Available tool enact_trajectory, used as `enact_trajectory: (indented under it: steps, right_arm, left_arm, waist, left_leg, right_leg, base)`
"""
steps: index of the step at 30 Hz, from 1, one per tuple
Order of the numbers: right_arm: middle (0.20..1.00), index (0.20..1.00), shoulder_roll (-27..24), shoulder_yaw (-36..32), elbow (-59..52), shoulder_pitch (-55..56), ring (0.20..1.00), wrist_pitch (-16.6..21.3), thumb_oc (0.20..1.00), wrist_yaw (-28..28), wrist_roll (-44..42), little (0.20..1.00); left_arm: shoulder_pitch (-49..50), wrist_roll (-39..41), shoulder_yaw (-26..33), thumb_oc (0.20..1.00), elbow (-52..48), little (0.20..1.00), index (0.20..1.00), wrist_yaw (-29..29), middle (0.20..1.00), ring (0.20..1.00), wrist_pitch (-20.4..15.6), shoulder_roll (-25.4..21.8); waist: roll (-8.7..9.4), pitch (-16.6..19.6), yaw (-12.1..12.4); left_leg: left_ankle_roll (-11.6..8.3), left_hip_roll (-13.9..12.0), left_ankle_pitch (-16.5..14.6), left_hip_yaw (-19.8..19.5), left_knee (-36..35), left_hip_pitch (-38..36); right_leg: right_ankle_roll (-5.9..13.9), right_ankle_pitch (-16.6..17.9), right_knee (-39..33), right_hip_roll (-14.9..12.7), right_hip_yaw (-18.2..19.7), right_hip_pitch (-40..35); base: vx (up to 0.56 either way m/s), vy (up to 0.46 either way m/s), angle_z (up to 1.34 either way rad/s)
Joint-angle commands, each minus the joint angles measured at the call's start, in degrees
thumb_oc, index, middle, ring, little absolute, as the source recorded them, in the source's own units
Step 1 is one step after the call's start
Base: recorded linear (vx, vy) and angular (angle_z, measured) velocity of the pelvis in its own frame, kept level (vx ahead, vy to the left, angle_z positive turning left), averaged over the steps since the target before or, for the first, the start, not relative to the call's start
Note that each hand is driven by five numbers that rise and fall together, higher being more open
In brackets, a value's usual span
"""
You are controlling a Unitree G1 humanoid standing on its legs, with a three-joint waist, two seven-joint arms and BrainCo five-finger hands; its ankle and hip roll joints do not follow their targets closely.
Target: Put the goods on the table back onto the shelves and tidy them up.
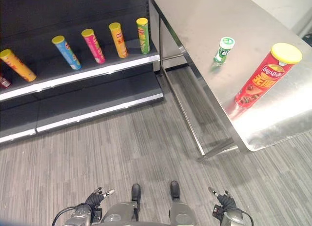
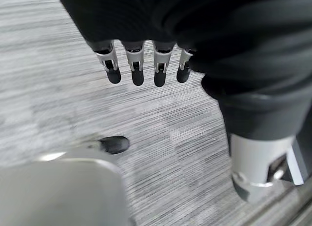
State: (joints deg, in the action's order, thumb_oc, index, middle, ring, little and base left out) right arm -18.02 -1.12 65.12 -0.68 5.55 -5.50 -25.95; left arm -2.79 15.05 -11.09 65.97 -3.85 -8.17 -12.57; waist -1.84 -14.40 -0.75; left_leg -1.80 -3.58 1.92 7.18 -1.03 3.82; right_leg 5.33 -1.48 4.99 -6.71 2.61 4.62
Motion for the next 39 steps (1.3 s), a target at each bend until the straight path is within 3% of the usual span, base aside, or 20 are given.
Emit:
enact_trajectory:
  steps: [1,4,6,8,11,14,19,23,28,32,36,39]
  right_arm:
    - [1.000,1.000,-1.75,-2.03,-3.48,-0.39,1.000,2.12,1.000,-0.93,-1.74,1.000]
    - [1.000,1.000,-2.42,-4.34,-5.10,-0.02,1.000,2.38,1.000,-2.20,-2.26,1.000]
    - [1.000,1.000,-3.08,-6.87,-5.28,0.58,1.000,2.72,1.000,-3.41,-2.74,1.000]
    - [1.000,1.000,-3.96,-10.23,-7.91,2.35,1.000,3.15,1.000,-4.48,-3.30,1.000]
    - [1.000,1.000,-5.82,-15.77,-12.95,5.23,1.000,4.58,1.000,-5.66,-4.63,1.000]
    - [1.000,1.000,-8.91,-20.24,-22.23,7.11,1.000,7.25,1.000,-5.78,-5.92,1.000]
    - [1.000,1.000,-17.89,-29.79,-37.37,6.07,1.000,11.16,1.000,-5.77,-6.75,1.000]
    - [1.000,1.000,-26.91,-36.10,-50.26,4.51,1.000,14.50,1.000,-2.25,-6.78,1.000]
    - [1.000,1.000,-36.28,-32.41,-51.64,-2.71,1.000,14.99,1.000,-0.29,-7.27,1.000]
    - [1.000,1.000,-43.98,-21.15,-47.07,-12.43,1.000,13.00,1.000,4.65,-10.34,1.000]
    - [1.000,1.000,-46.86,-15.52,-46.32,-17.11,1.000,11.68,1.000,8.64,-12.73,1.000]
    - [1.000,1.000,-51.45,-9.09,-43.67,-20.44,1.000,9.96,1.000,10.69,-8.73,1.000]
  left_arm:
    - [-2.24,-0.15,2.44,1.000,0.15,1.000,1.000,-0.82,1.000,1.000,-1.77,-3.58]
    - [-3.34,-0.26,2.83,1.000,-0.41,1.000,1.000,-1.70,1.000,1.000,-1.79,-4.70]
    - [-3.76,-0.37,3.47,1.000,-0.82,1.000,1.000,-2.24,1.000,1.000,-2.02,-5.39]
    - [-3.64,-0.57,4.08,1.000,-1.44,1.000,1.000,-2.34,1.000,1.000,-2.08,-5.83]
    - [-3.89,-0.54,4.95,1.000,-1.82,1.000,1.000,-1.78,1.000,1.000,-1.85,-5.94]
    - [-4.18,-1.41,5.64,1.000,-0.69,1.000,1.000,-1.61,1.000,1.000,-1.85,-4.78]
    - [-3.33,-4.26,5.76,1.000,0.53,1.000,1.000,0.04,1.000,1.000,-1.65,-3.17]
    - [0.01,-6.46,5.56,1.000,-0.30,1.000,1.000,1.85,1.000,1.000,-1.85,-2.83]
    - [2.48,-7.12,4.13,1.000,-0.50,1.000,1.000,3.01,1.000,1.000,-1.94,-2.86]
    - [3.55,-6.54,2.40,1.000,-0.40,1.000,1.000,3.65,1.000,1.000,-2.29,-2.98]
    - [4.46,-4.96,1.68,1.000,-1.53,1.000,1.000,3.86,1.000,1.000,-2.87,-3.34]
    - [5.07,-4.36,1.40,1.000,-2.07,1.000,1.000,4.39,1.000,1.000,-3.08,-3.56]
  waist:
    - [3.86,2.31,-0.04]
    - [4.06,1.76,-1.22]
    - [3.99,1.03,-1.87]
    - [4.08,1.01,-2.55]
    - [4.21,1.19,-4.35]
    - [4.84,0.91,-5.16]
    - [4.96,2.47,-5.69]
    - [5.25,3.74,-4.75]
    - [5.25,5.27,-2.46]
    - [5.60,5.95,-0.71]
    - [5.81,6.39,0.22]
    - [6.04,6.62,0.85]
  left_leg:
    - [-3.87,0.34,-3.91,-4.58,6.05,4.76]
    - [-2.42,1.70,-5.36,-3.86,6.51,4.07]
    - [-1.95,1.52,-6.36,-2.99,6.73,3.12]
    - [-1.89,1.29,-6.86,-2.18,6.31,1.96]
    - [-1.61,0.94,-7.88,-1.00,4.88,-0.13]
    - [-1.90,1.05,-8.69,-1.43,4.67,-1.86]
    - [-3.24,-0.36,-8.10,-1.22,2.26,-4.55]
    - [-4.28,-1.25,-7.16,-1.44,0.83,-6.03]
    - [-5.05,-1.83,-7.07,-1.95,-0.11,-7.39]
    - [-5.57,-2.27,-6.55,-2.25,-0.52,-8.05]
    - [-5.78,-2.33,-6.19,-2.72,-0.50,-7.82]
    - [-5.88,-2.28,-6.01,-2.98,-0.50,-7.68]
  right_leg:
    - [8.04,-2.32,0.12,-6.73,1.50,-6.77]
    - [8.55,2.24,5.10,-7.95,3.38,-3.98]
    - [8.28,4.92,7.22,-8.68,2.80,-2.15]
    - [8.17,5.51,6.04,-8.54,1.00,-1.10]
    - [8.06,1.74,0.43,-4.09,-3.11,4.28]
    - [8.54,1.21,-2.87,-2.42,-1.69,2.27]
    - [7.90,0.94,-5.42,-1.61,-3.43,-0.20]
    - [7.60,0.60,-6.43,-1.54,-5.12,-2.99]
    - [7.40,-0.30,-8.08,-1.13,-6.77,-6.11]
    - [7.11,-0.67,-8.67,-0.97,-7.70,-7.93]
    - [7.06,-0.86,-8.41,-1.17,-8.24,-8.29]
    - [7.04,-0.79,-8.21,-1.46,-8.70,-8.39]
  base:
    - [0.15,0.203,-0.11]
    - [0.09,0.159,-0.15]
    - [0.07,0.086,-0.22]
    - [0.09,0.032,-0.32]
    - [0.11,-0.008,-0.32]
    - [0.08,-0.050,-0.08]
    - [0.09,-0.064,0.00]
    - [0.08,-0.079,0.13]
    - [0.06,-0.055,0.12]
    - [0.02,-0.035,0.11]
    - [0.01,-0.029,0.13]
    - [0.00,-0.011,0.06]
